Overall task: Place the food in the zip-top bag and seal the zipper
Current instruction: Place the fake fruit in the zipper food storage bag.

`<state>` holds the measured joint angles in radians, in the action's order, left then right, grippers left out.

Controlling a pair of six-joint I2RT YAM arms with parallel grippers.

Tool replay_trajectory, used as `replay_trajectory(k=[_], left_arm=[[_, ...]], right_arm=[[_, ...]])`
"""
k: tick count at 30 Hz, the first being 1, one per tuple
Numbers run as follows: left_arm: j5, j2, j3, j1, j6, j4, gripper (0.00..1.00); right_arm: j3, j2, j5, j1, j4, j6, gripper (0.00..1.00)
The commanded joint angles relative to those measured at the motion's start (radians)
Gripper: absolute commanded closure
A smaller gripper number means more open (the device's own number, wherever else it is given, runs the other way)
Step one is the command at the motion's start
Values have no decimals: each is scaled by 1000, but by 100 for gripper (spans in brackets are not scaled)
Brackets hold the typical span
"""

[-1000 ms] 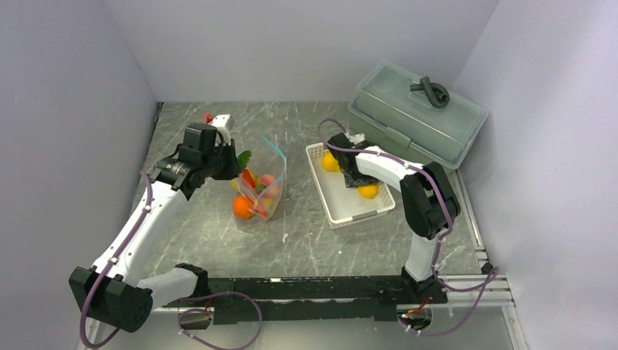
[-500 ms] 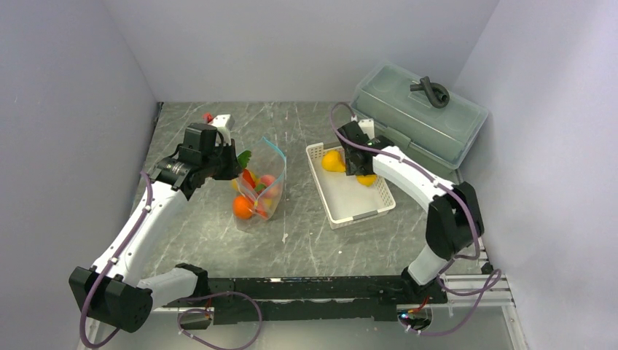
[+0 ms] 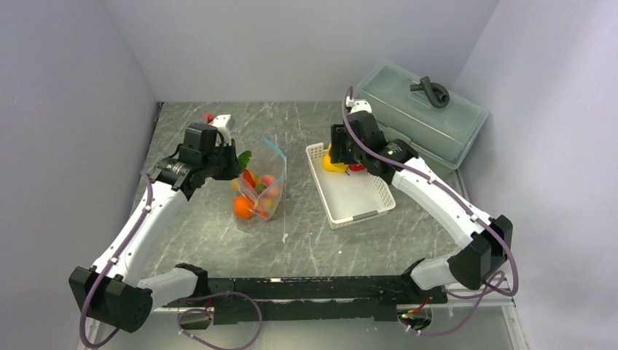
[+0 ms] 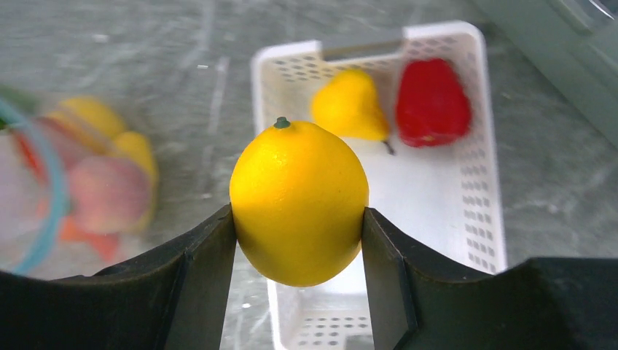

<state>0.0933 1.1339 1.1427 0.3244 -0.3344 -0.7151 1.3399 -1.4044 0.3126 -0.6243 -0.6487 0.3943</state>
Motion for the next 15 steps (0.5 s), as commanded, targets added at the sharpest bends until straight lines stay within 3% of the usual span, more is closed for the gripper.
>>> replay_trajectory(k=[1,7,15], left_arm=[[14,-20,-5,4,10,25,100],[16,-22,-3,4,11,25,100],[14,-29,-5,5,11,26,100]], right_arm=[[92,42,-184,-26,126,-23,72],[185,2,-304,-88,177,-23,71],[321,-118,-308,-203,179,-31,70]])
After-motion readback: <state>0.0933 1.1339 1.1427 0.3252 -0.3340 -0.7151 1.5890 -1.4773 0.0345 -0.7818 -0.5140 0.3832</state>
